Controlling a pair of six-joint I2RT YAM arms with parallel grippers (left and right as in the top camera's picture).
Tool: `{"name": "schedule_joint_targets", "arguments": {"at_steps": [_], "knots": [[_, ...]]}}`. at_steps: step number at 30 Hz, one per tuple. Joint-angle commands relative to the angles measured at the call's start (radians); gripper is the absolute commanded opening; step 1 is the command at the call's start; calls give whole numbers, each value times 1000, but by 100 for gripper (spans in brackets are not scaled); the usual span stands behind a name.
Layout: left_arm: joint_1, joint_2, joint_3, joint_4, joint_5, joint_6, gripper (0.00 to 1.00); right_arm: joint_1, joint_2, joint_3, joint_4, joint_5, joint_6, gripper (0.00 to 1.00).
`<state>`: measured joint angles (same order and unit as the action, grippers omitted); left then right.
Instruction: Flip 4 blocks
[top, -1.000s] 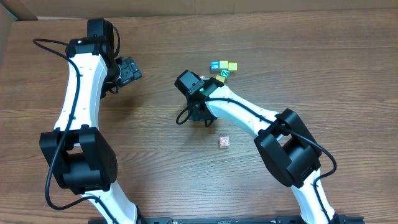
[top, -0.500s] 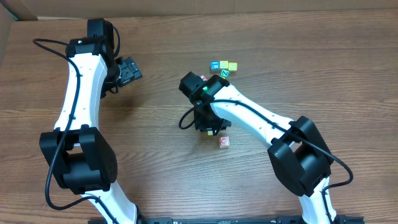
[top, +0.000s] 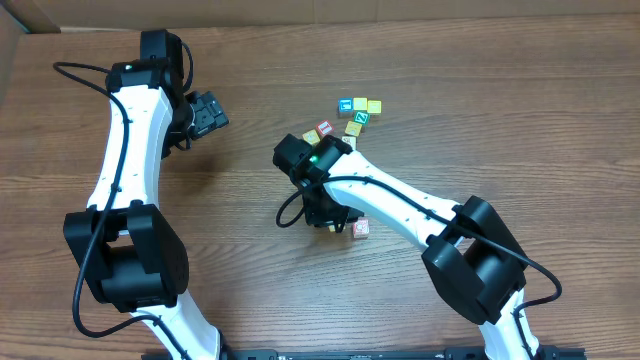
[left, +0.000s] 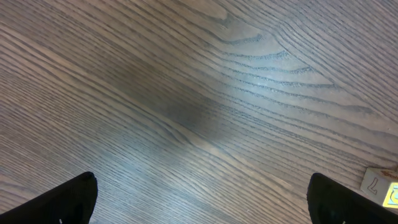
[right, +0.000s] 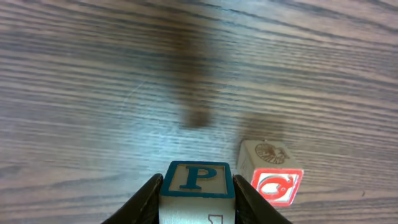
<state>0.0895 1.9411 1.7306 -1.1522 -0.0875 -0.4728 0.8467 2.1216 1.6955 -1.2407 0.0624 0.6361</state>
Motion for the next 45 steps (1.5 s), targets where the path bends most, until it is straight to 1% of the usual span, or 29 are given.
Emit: {"name": "schedule_joint_targets", "arguments": {"at_steps": [1,7,10,12,14,17,18,20,22,24,26,27,28,30,33,35,40,45], "knots": [[2,-17,16,1,-9,-14,100,9,-28,-37,24,42,27,36],[2,-17,16,1,-9,-14,100,9,-28,-58,51,42,22,36],[2,-17,16,1,-9,-14,100,9,-28,-58,57,42,23,40],[2,-17,16,1,-9,-14,100,9,-28,-58,66,42,14,45],[2,-17,16,1,-9,-14,100,3,-28,-58,85,42,-19,46],[2,-17,16,1,-9,-14,100,-9,-28,-58,71,41,-14,46],[2,-17,16,1,-9,-14,100,-11,-28,-58,69,41,-14,48],[2,-17,16,1,-9,-14,100,-12,-28,-58,87,41,-18,50],[2,-17,16,1,-9,-14,100,-12,-28,-58,113,15,-41,50],[2,-17,16,1,-9,-14,100,-12,-28,-58,137,-14,-47,44],[2,-17,16,1,-9,-14,100,-12,-28,-58,173,-40,-84,39],[2,-17,16,1,-9,-14,100,-12,-28,-53,190,-77,-119,33],[2,-17,16,1,-9,-14,100,-11,-28,-51,188,-94,-121,29],[2,-17,16,1,-9,-14,100,-8,-28,-51,175,-127,-127,18],[2,-17,16,1,-9,-14,100,5,-28,-51,146,-154,-159,8],[2,-17,16,1,-9,-14,100,20,-28,-51,122,-154,-158,6],[2,-17,16,1,-9,-14,100,62,-28,-53,111,-150,-158,6],[2,-17,16,1,-9,-14,100,95,-28,-63,87,-86,-135,6]]}}
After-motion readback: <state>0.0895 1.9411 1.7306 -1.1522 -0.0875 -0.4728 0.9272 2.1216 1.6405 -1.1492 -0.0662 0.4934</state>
